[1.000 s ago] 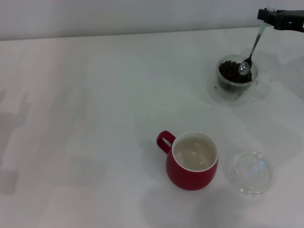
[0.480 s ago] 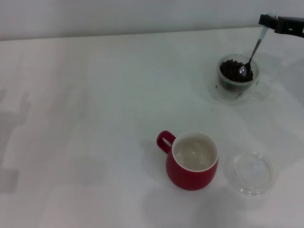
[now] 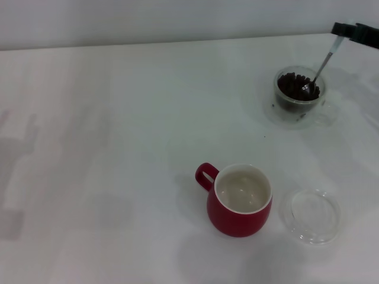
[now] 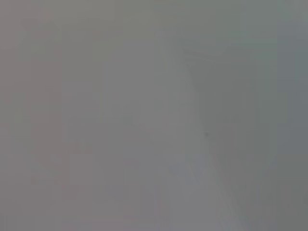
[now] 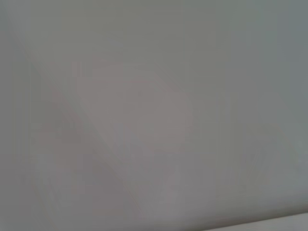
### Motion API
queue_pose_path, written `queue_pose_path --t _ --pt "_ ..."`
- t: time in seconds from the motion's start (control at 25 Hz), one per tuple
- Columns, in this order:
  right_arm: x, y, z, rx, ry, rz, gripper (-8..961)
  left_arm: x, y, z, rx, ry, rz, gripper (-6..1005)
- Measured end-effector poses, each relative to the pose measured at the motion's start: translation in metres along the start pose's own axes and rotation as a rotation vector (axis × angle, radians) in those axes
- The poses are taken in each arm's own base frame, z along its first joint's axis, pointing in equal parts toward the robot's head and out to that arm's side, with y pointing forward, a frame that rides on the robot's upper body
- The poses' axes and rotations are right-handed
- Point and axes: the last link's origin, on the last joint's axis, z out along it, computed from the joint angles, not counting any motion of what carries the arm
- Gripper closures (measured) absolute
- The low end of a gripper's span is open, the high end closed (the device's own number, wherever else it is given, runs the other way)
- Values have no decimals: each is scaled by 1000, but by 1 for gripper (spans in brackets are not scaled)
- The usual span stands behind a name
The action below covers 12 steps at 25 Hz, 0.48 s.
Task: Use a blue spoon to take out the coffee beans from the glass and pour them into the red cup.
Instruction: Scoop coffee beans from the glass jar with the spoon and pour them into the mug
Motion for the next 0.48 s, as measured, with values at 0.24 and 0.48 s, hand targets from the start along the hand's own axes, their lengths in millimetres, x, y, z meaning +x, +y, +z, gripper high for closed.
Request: queue_pose_path --t 0.24,0.48 --pt "2 -13 -7 24 -37 115 786 0 0 0 0 0 0 347" --pt "8 -19 -10 2 -62 222 784 0 -2 0 0 0 4 347"
